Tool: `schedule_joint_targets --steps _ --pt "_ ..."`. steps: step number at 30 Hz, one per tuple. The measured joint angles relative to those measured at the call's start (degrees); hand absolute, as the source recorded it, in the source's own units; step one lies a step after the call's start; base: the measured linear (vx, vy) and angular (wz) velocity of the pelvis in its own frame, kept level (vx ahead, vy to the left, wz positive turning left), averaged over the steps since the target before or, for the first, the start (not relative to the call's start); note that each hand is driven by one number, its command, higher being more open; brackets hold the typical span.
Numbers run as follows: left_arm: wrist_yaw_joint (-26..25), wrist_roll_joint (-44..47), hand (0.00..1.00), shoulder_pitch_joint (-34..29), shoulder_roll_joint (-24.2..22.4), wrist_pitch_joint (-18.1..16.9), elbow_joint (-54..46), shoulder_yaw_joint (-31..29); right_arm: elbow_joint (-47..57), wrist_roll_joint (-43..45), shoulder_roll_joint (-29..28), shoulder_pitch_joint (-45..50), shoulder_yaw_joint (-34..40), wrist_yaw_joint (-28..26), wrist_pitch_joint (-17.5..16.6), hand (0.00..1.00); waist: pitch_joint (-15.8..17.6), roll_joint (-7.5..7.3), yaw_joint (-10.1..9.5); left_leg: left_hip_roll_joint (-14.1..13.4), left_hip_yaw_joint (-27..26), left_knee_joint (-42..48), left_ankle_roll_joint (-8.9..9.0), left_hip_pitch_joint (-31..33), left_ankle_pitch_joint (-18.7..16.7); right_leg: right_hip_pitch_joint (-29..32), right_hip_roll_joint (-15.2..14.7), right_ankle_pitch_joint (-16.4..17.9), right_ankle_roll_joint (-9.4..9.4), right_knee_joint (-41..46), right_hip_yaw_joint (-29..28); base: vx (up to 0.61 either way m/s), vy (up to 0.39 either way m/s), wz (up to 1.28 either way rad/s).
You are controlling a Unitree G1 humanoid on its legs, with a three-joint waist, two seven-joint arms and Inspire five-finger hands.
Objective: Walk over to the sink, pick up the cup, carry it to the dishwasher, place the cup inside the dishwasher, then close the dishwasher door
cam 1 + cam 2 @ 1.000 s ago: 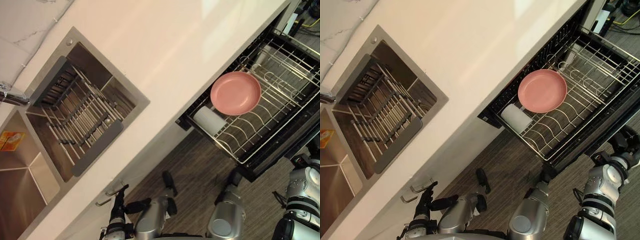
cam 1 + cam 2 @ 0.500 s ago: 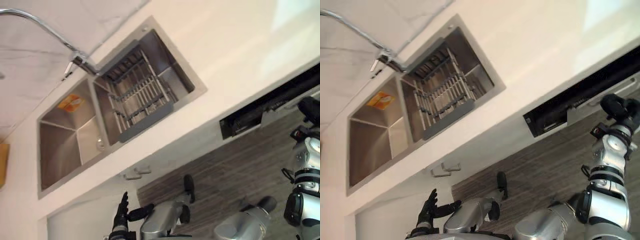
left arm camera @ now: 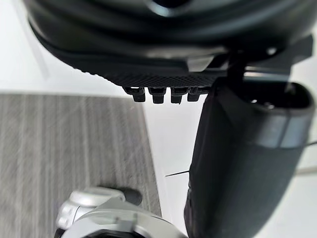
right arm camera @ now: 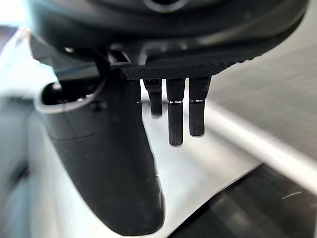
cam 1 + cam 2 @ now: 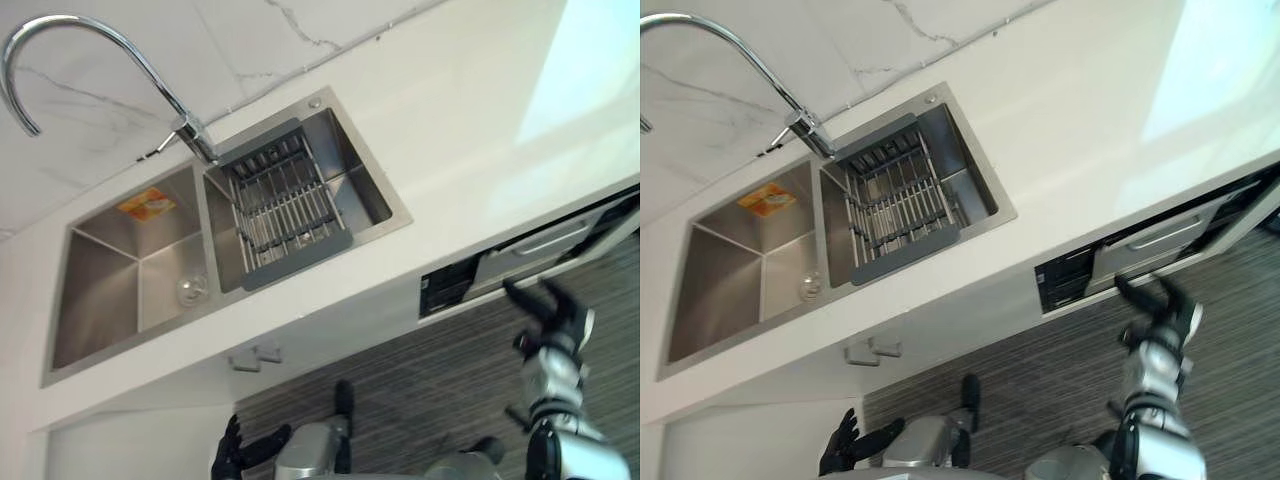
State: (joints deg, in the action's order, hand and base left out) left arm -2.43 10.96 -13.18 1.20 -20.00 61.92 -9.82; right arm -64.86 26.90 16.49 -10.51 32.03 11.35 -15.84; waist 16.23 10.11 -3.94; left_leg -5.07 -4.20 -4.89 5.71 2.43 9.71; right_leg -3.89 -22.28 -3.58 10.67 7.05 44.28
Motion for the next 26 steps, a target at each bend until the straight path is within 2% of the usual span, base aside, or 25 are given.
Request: schedule_joint_targets --steps 1,2,4,5,7,8,10,11,12,13,14,15,16,17,19,20,21,22,23,24,25,26 --pt "0.68 1.72 1.0 0.27 0.0 0.37 1.24 -1.44 -0.26 1.31 -1.86 3.33 2.91 0.99 0.06 1.0 0.05 -1.34 0.13 -0.36 -1.15 0.0 0.35 -0.31 -0.36 0.03 1.04 -0.84 -0.23 -1.75 -0.98 0.02 -0.049 -0.52" --pt "0.94 2.82 1.0 0.44 0.02 0.71 1.6 -2.04 -0.29 1.85 -2.68 4.96 4.39 1.88 0.04 1.0 -0.14 -1.69 0.15 -0.61 -1.66 0.0 0.47 -0.59 -0.53 -0.01 1.51 -1.21 -0.35 -2.52 -1.49 0.01 -0.039 -0.51" --pt "2.15 6.75 1.0 0.66 -0.19 1.81 1.93 -4.34 -0.2 3.55 -5.7 11.0 10.24 8.49 -0.23 1.0 -1.39 -4.0 0.5 -1.33 -3.41 -0.03 0.75 -1.62 -1.19 -0.1 2.47 -1.57 -0.72 -3.93 -3.0 0.0 -0.049 -0.42" --pt "2.54 7.55 1.0 0.79 -0.31 2.05 1.97 -4.94 -0.01 3.92 -6.44 12.45 11.69 9.97 -0.25 1.0 -1.86 -4.54 0.64 -1.41 -3.76 -0.04 0.81 -1.96 -1.37 -0.16 2.5 -1.48 -0.84 -3.92 -3.28 0.0 -0.054 -0.29" --pt "3.38 8.38 1.0 1.69 -0.49 2.27 1.81 -6.7 0.92 5.07 -9.56 18.42 14.97 13.42 0.4 1.0 -3.33 -6.89 0.86 -1.35 -4.27 -0.34 1.16 -3.55 -2.46 -0.68 1.84 0.09 -1.96 -2.19 -3.7 0.0 -0.038 -0.13" --pt "3.35 8.37 1.0 1.82 -0.18 2.35 1.56 -6.93 0.97 4.99 -10.49 19.78 14.97 13.57 0.91 1.0 -3.73 -7.61 0.95 -1.3 -4.23 -0.35 1.16 -3.77 -2.63 -0.74 1.58 0.79 -2.51 -1.3 -3.47 0.0 -0.017 0.04" --pt "2.92 8.26 1.0 1.81 1.16 2.57 0.13 -7.87 0.94 4.23 -14.43 22.56 14.62 12.46 4.4 1.0 -5.41 -11.11 1.07 -1.04 -4.1 0.19 1.16 -4.56 -2.88 -0.44 -0.35 3.55 -7.71 2.67 -1.43 0.01 0.01 0.06" --pt "2.71 8.25 1.0 1.82 1.62 2.86 -0.01 -7.86 0.93 4.23 -15.42 22.55 14.31 11.71 5.1 1.0 -5.81 -11.85 1.07 -1.0 -4.11 0.46 1.07 -4.54 -3.25 -0.4 -0.62 4.1 -9.74 3.52 -1.4 0.01 0.036 0.01" --pt "2.14 8.27 1.0 1.84 2.06 3.46 -0.67 -7.87 0.96 4.04 -17.14 22.41 12.32 9.39 6.52 1.0 -6.45 -12.64 1.05 -0.94 -4.09 0.11 0.42 -4.97 -3.83 -0.38 -0.47 5.85 -15.26 4.9 -2.68 -0.01 0.032 0.04" --pt "1.95 8.27 1.0 1.81 2.14 3.53 -0.9 -7.98 0.99 3.31 -18.03 22.2 11.23 8.04 7.25 1.0 -6.7 -13.2 1.03 -0.94 -3.99 0.09 0.21 -5.22 -3.95 -0.08 0.18 7.54 -17.46 5.15 -4.84 -0.03 0.036 0.18" --pt "1.78 8.32 1.0 2.03 2.26 4.03 -1.05 -8.84 1.23 0.92 -19.73 21.89 8.8 5.41 8.52 1.0 -7.16 -13.88 1.06 -0.88 -2.99 0.92 -0.36 -4.88 -4.33 0.78 2.64 10.93 -20.48 5.1 -11.34 -0.03 0.034 0.49" --pt "0.94 8.5 1.0 3.11 2.59 5.4 -0.98 -8.84 1.33 -2.4 -21.02 21.75 6.55 2.7 9.15 1.0 -7.35 -14.31 1.37 -0.34 -1.05 0.66 -0.58 -4.95 -4.48 0.84 5.27 14.98 -19.36 4.55 -17.4 -0.02 0.031 0.67" --pt "0.37 8.6 1.0 3.42 2.76 6.23 -0.89 -8.84 1.02 -3.73 -21.06 21.54 4.98 1.68 9.38 1.0 -7.6 -14.52 1.62 -0.11 -0.09 -0.35 -0.6 -5.43 -4.06 0.54 6.48 16.08 -19.16 3.75 -20.05 0.04 0.032 1.12" --pt "-0.44 8.25 1.0 4.55 3.37 7.96 -0.84 -8.87 1.17 -6.92 -21.24 19.89 2.37 0.2 9.09 1.0 -7.91 -15.21 1.95 1.17 3.11 -0.49 -1.19 -4.8 -3.42 -1.0 8.69 16.76 -17.33 0.69 -26.08 0.06 0.021 0.94" --pt "-0.78 8.14 1.0 4.81 3.61 8.6 -0.85 -9.03 1.67 -8.52 -21.26 18.9 1.38 0.01 8.58 1.0 -8.34 -15.87 1.66 2.29 4.27 -0.49 -1.55 -4.47 -3.49 -1.47 8.67 17.46 -14.37 0.15 -28.31 0.07 0.014 0.65" --pt "-0.85 8.08 1.0 5.02 3.99 8.88 -0.87 -9.82 2.37 -9.53 -21.22 18.33 0.76 0.0 8.18 1.0 -8.63 -16.55 1.39 3.37 4.98 -0.46 -1.88 -4.19 -3.6 -1.42 7.81 18.04 -11.35 0.79 -28.87 0.12 0.036 0.54" --pt "-0.76 8.03 1.0 5.44 4.34 9.24 -0.91 -11.4 3.28 -10.68 -21.26 17.66 0.15 0.17 7.61 1.0 -8.71 -18.96 0.8 5.31 4.14 0.89 -2.96 -3.74 -4.18 -1.28 5.05 17.36 -7.43 2.38 -28.27 0.17 0.083 0.72" --pt "-0.69 7.85 1.0 5.93 4.87 9.53 -1.0 -12.68 3.56 -10.86 -21.41 17.08 0.04 0.2 7.18 1.0 -8.18 -20.83 0.33 7.74 2.8 7.31 -4.06 -1.3 -7.01 -1.5 1.53 14.77 -3.58 4.68 -27.87 0.16 0.099 0.62" --pt "-0.72 7.54 1.0 6.02 4.74 9.64 -0.96 -13.32 3.46 -10.86 -20.77 16.76 0.08 0.19 7.18 1.0 -7.98 -20.72 -0.03 8.33 3.38 10.01 -3.85 -0.48 -8.98 -2.17 0.79 14.38 -1.68 5.96 -27.82 0.17 0.083 0.7" --pt "-0.7 7.17 1.0 5.52 3.88 9.79 -0.84 -14.14 3.51 -11.23 -20.5 16.67 -0.03 0.17 7.52 1.0 -8.46 -19.47 0.04 8.1 6.1 11.35 -3.71 0.11 -10.33 -3.32 1.74 12.6 -3.43 7.25 -27.62 0.18 0.046 0.89" --pt "-0.53 7.09 1.0 5.29 3.12 9.75 -1.09 -14.53 3.47 -11.52 -20.58 17.05 -0.33 0.18 7.82 1.0 -9.41 -17.91 0.37 6.51 8.23 10.7 -3.44 -0.1 -10.55 -3.76 4.2 8.85 -6.02 7.49 -28.06 0.25 0.041 0.86" --pt "-0.37 7.1 1.0 5.18 2.86 9.57 -1.35 -15.06 3.39 -11.91 -20.67 17.14 -0.61 0.2 8.1 1.0 -9.61 -17.27 -0.32 5.56 8.4 10.77 -3.67 -0.46 -10.36 -3.72 5.28 6.78 -5.84 7.59 -28.58 0.18 0.029 0.54"
